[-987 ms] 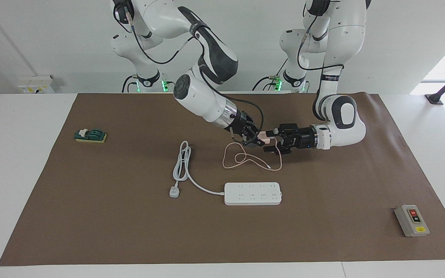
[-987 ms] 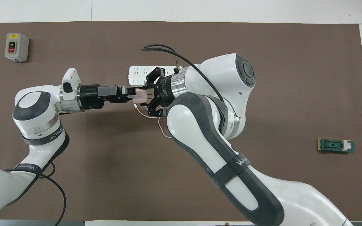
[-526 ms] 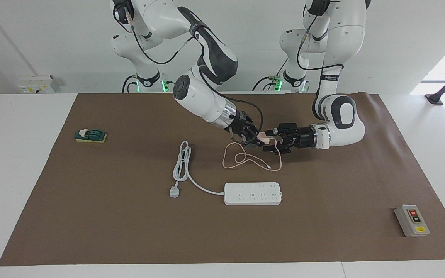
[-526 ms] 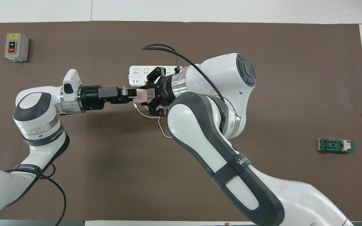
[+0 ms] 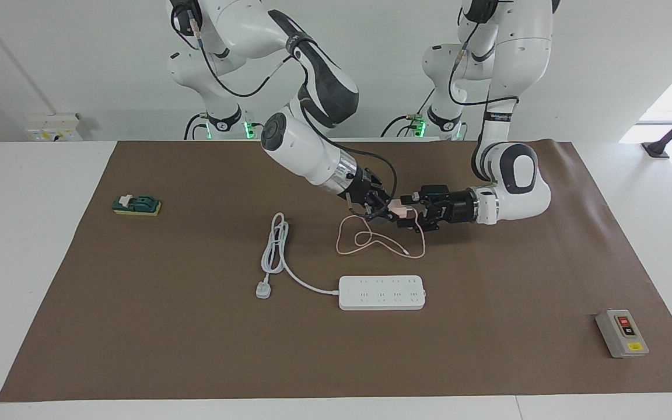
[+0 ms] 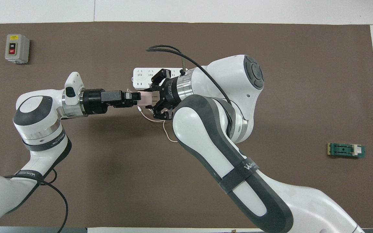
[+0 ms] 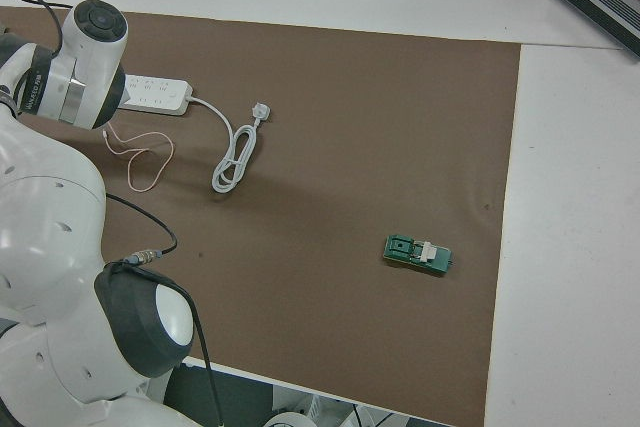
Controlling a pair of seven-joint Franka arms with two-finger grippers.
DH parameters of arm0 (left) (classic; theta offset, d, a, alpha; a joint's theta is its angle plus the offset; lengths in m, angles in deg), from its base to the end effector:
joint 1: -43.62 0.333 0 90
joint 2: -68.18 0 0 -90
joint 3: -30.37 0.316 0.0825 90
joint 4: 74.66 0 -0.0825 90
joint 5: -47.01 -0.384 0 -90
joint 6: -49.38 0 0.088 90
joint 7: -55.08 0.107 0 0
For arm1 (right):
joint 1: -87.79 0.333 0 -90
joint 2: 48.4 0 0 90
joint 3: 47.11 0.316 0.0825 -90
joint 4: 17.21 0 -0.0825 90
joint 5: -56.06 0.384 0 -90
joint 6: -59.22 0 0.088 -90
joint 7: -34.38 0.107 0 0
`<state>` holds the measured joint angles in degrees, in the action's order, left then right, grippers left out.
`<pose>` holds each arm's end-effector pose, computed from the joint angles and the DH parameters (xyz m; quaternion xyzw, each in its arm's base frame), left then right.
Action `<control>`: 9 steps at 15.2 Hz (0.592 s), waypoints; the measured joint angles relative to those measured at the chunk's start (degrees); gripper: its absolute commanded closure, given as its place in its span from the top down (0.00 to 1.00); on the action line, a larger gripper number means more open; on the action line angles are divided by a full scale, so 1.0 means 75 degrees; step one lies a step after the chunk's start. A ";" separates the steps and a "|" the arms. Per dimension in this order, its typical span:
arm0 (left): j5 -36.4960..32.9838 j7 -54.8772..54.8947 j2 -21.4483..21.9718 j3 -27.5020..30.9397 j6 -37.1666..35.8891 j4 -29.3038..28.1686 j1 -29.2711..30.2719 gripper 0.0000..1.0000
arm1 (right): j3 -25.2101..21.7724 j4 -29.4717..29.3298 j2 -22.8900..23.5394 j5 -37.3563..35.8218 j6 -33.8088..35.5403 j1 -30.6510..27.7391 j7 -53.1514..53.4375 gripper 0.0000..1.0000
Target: Plug charger into power strip
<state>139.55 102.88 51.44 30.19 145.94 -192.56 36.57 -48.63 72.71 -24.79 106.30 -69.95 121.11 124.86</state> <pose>0.5585 -0.1677 0.3338 0.7235 -0.0249 0.0144 0.6898 0.5863 0.3915 0.4414 -0.6764 0.6316 0.2536 0.2814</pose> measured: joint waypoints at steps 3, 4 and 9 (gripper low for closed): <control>0.0000 0.0005 0.0005 0.0002 -0.0121 -0.0007 0.0003 0.58 | -0.0002 0.0000 0.0000 0.0000 -0.0003 -0.0003 0.0000 0.00; 0.0000 0.0007 0.0007 0.0004 -0.0166 -0.0007 0.0004 0.58 | -0.0002 0.0000 0.0000 0.0000 -0.0005 -0.0004 0.0000 0.00; 0.0000 0.0019 0.0046 0.0007 -0.0386 -0.0032 0.0005 0.50 | -0.0003 0.0000 0.0006 0.0000 -0.0008 -0.0004 0.0000 0.00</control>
<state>139.55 103.02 51.78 30.24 143.04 -192.80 36.61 -48.65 72.70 -24.75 106.30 -70.01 121.08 124.86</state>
